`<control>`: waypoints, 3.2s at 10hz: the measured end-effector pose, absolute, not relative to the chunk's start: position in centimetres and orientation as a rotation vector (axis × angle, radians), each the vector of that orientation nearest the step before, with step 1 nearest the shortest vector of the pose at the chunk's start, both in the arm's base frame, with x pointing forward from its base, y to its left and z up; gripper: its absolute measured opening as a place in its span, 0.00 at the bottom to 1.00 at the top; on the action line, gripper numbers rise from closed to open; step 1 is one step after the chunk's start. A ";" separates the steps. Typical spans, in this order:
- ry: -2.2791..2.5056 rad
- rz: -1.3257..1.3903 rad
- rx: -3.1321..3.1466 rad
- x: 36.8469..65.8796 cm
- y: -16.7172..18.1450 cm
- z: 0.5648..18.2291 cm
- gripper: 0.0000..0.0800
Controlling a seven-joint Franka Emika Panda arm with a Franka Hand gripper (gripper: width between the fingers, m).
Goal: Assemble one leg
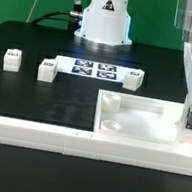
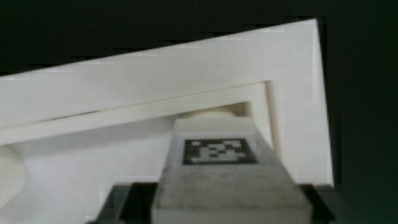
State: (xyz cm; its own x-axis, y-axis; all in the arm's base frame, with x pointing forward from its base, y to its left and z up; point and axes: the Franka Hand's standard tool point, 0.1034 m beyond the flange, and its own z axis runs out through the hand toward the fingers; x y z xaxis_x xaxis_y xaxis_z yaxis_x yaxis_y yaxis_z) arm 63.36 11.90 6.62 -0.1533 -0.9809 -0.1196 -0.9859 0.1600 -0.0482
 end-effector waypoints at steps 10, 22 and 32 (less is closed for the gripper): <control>1.154 -0.056 -2.797 63.8 12.0 6.8 0.81; 0.302 -0.110 -3.056 63.9 11.6 6.9 0.46; 1.540 -0.025 -2.633 63.6 11.3 6.9 0.36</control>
Offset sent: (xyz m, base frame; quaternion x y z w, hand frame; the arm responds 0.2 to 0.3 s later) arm 0.0029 0.0088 0.0041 -0.0152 -0.0035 -0.2836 0.9588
